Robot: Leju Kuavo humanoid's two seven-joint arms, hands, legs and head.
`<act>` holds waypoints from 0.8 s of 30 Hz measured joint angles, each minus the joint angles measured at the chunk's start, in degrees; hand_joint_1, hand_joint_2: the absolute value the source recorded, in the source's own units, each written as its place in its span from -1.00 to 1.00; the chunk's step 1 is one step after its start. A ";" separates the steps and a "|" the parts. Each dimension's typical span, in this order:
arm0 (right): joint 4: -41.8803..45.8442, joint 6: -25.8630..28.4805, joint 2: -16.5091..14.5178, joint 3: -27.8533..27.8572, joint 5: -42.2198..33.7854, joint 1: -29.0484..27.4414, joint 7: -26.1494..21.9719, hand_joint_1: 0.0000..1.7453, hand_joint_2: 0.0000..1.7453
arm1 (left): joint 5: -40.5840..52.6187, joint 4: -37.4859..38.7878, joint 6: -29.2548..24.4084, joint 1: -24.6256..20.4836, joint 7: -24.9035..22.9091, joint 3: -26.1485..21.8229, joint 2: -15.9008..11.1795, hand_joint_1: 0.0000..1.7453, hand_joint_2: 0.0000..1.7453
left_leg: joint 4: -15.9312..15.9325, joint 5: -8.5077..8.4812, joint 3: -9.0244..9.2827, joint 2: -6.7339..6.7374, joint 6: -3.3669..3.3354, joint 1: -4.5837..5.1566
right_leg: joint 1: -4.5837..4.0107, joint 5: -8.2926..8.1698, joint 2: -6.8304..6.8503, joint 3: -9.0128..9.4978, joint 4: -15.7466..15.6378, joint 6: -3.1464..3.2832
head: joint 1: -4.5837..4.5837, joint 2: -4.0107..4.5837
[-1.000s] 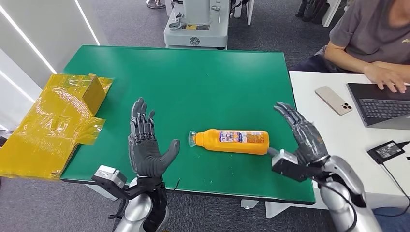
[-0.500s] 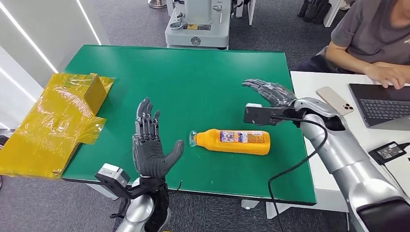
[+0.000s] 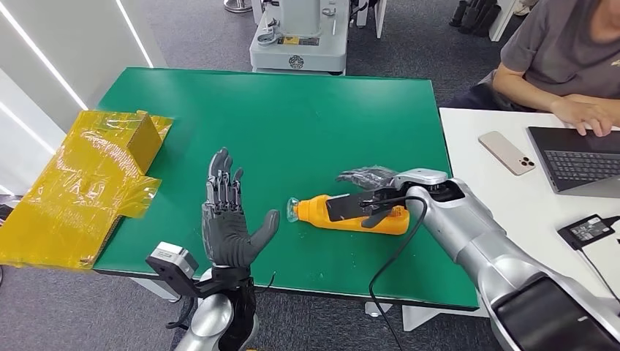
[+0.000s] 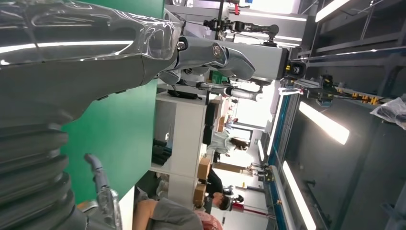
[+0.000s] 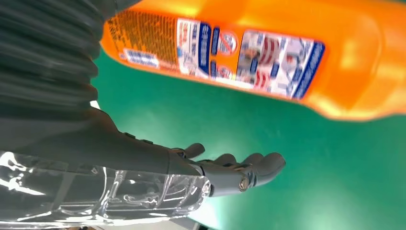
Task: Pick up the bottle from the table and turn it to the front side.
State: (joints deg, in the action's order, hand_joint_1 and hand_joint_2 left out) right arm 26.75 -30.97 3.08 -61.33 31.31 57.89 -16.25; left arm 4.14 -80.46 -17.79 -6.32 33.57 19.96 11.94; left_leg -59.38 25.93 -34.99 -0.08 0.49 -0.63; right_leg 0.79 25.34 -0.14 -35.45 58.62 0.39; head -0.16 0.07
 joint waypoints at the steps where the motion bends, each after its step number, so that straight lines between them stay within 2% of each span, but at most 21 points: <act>1: -0.53 0.04 -0.14 -0.57 0.09 0.00 -0.08 -1.00 1.00 | -0.01 0.00 -0.10 0.00 0.00 0.00 -0.01 -1.00 1.00 | 0.00 0.00 0.00 0.00 0.00 0.00 | 0.00 0.00 0.00 0.00 0.00 0.00 | 0.00 0.00; 12: -4.20 2.46 -1.22 -6.22 2.62 -0.03 1.00 -1.00 1.00 | 0.08 -0.55 -0.87 0.43 0.00 -0.02 -0.08 -1.00 1.00 | 0.01 0.00 0.00 0.00 0.00 -0.01 | -0.01 0.00 0.00 0.00 0.01 0.00 | 0.01 0.00; 24: -5.83 4.55 -1.82 -9.58 4.03 -0.44 5.01 -1.00 1.00 | 0.10 -1.07 -1.64 1.28 -0.50 -0.02 -0.09 -1.00 1.00 | 0.00 0.01 0.00 0.00 0.00 0.00 | -0.01 0.00 0.00 0.00 0.00 0.00 | 0.00 0.00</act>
State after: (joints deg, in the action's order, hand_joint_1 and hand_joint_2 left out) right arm 20.92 -26.43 1.26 -70.90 35.33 57.45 -11.24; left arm 4.24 -81.52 -19.44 -5.05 33.07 19.93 11.85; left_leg -59.37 25.93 -34.99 -0.08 0.48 -0.64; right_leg 0.79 25.34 -0.14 -35.45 58.61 0.39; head -0.16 0.07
